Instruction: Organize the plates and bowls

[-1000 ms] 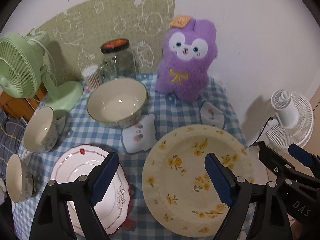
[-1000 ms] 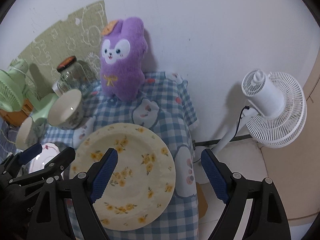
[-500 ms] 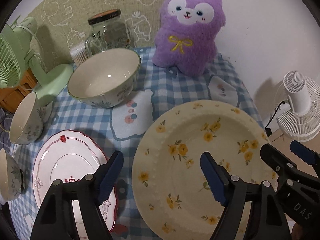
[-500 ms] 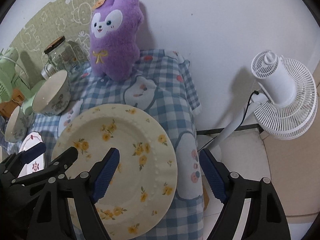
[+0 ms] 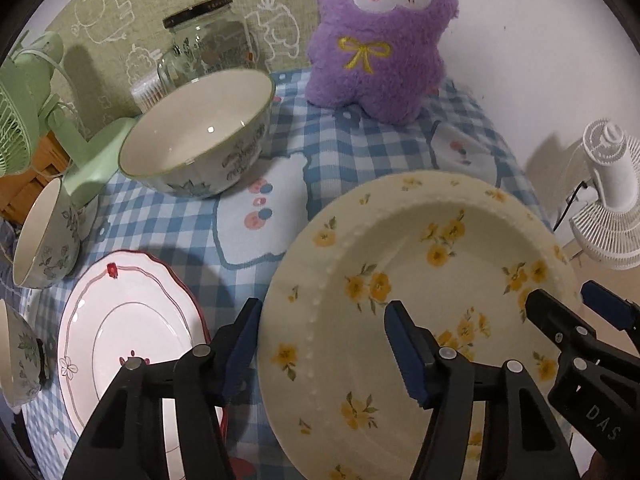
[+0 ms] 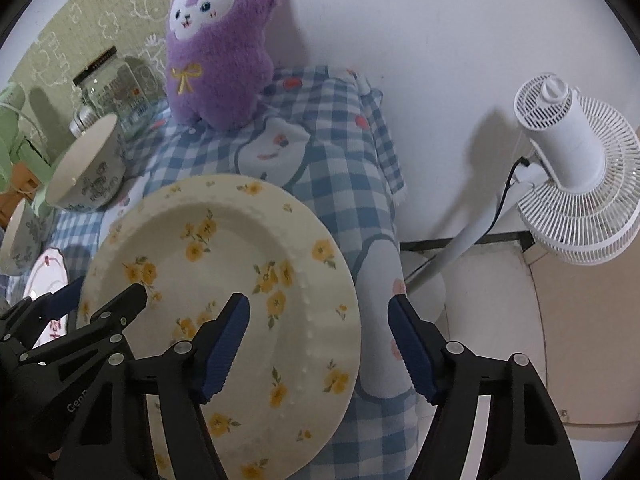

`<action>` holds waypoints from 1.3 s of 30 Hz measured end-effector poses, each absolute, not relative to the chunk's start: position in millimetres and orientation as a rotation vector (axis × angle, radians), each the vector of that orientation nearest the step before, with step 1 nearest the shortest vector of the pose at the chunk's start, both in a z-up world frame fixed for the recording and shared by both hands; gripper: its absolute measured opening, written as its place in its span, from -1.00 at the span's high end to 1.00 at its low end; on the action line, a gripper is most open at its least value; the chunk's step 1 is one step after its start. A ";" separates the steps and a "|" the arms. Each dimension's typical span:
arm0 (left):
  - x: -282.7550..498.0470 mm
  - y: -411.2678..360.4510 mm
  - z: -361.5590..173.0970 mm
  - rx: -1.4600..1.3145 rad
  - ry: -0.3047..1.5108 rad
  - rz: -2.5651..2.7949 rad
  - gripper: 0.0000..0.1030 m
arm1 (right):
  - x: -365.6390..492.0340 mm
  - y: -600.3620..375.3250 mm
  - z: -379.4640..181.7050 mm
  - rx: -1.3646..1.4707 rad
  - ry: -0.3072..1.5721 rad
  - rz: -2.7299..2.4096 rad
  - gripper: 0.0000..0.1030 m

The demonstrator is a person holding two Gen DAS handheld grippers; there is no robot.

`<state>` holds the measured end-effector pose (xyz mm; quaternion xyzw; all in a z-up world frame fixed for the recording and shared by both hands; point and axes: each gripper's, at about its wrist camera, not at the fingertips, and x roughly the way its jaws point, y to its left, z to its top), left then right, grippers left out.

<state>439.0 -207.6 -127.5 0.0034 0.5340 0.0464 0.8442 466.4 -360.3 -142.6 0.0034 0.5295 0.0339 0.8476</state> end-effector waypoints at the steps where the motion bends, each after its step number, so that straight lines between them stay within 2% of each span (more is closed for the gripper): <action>1: 439.5 -206.9 -130.7 0.005 1.139 0.101 -0.23 | 466.7 -359.7 -144.1 0.007 1.122 0.076 -0.39; 20: 439.7 -203.2 -132.4 0.005 1.120 0.087 -0.24 | 469.7 -351.3 -158.4 0.037 1.152 0.077 -0.20; 27: 439.9 -198.2 -131.2 -0.016 1.130 0.080 -0.09 | 469.8 -350.5 -155.7 0.025 1.156 0.057 -0.11; 39: 428.3 -195.9 -128.0 0.004 1.154 0.045 -0.07 | 462.9 -349.8 -148.2 -0.015 1.161 0.066 -0.02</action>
